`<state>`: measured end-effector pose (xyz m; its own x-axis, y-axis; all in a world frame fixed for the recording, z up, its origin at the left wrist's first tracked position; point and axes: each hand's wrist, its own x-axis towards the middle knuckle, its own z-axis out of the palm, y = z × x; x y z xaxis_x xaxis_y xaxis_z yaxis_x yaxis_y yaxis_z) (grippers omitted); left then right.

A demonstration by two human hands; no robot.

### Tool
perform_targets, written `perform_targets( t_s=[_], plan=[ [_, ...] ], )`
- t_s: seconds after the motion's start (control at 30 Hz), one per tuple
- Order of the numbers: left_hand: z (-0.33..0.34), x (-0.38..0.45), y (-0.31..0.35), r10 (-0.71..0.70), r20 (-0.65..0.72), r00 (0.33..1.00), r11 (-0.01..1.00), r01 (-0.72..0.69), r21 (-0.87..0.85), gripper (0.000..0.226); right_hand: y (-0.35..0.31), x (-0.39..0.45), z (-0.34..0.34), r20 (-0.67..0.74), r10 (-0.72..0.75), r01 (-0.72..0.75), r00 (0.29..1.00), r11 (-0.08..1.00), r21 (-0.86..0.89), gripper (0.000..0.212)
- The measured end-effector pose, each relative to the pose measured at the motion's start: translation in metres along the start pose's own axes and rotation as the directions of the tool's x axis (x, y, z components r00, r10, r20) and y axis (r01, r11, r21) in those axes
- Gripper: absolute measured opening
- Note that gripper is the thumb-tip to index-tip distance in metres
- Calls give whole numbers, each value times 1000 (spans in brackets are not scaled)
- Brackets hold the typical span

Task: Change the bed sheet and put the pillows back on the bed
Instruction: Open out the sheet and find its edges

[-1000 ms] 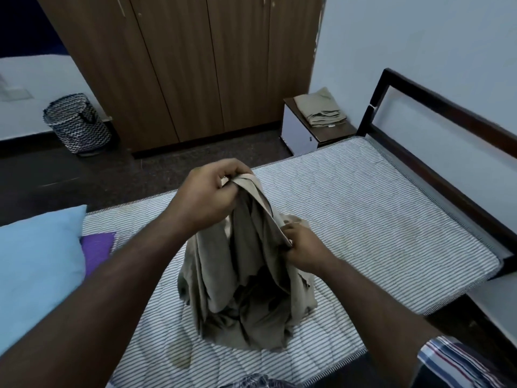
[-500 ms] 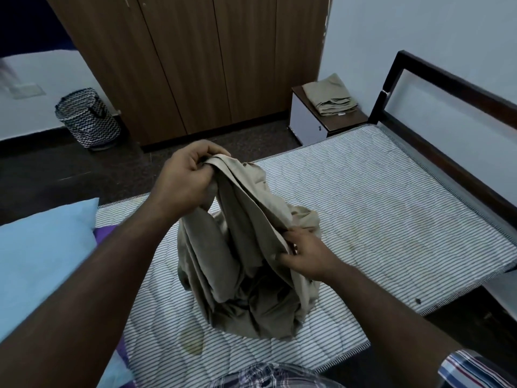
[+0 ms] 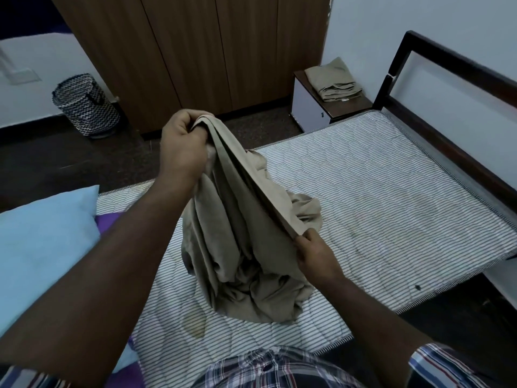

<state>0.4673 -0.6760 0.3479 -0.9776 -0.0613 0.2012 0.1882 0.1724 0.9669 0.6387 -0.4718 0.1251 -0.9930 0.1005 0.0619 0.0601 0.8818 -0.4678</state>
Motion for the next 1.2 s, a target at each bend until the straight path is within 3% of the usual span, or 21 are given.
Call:
perform_targets(
  t_s=[0.1, 0.23, 0.5, 0.67, 0.97, 1.03, 1.1, 1.17, 1.2],
  plan=[
    [6, -1, 2, -28, -35, 999, 999, 27, -26, 31, -15, 5, 2, 83, -38, 39, 996, 999, -12, 33],
    [14, -6, 8, -70, -22, 997, 996, 69, -47, 27, -52, 18, 0, 8, -52, 51, 999, 998, 43, 41],
    [18, -22, 28, -65, 33, 997, 995, 67, -75, 24, -74, 62, 3, -123, 184, -170, 975, 979, 110, 48],
    [17, -28, 38, -54, 43, 998, 995, 57, -87, 24, -78, 72, -5, -165, 163, -151, 973, 985, 86, 38],
    [-12, 0, 26, -50, -19, 999, 997, 49, -53, 24, -55, 65, -25, -298, 173, -96, 939, 962, 255, 27],
    [-28, 20, 11, -67, -74, 995, 996, 70, 45, 24, -55, 62, -41, -363, 173, -57, 916, 950, 307, 16],
    [-52, 46, -7, -84, -117, 990, 948, 115, 298, 27, -60, 61, -63, -342, 135, -8, 930, 938, 348, 10],
    [-69, 58, -16, -131, -20, 991, 808, 118, 577, 43, -69, 66, -88, -193, 78, -1, 978, 928, 372, 13],
    [-67, 53, -15, -159, 121, 980, 757, 42, 652, 53, -74, 71, -99, -108, 43, 0, 993, 928, 372, 14]
  ],
)
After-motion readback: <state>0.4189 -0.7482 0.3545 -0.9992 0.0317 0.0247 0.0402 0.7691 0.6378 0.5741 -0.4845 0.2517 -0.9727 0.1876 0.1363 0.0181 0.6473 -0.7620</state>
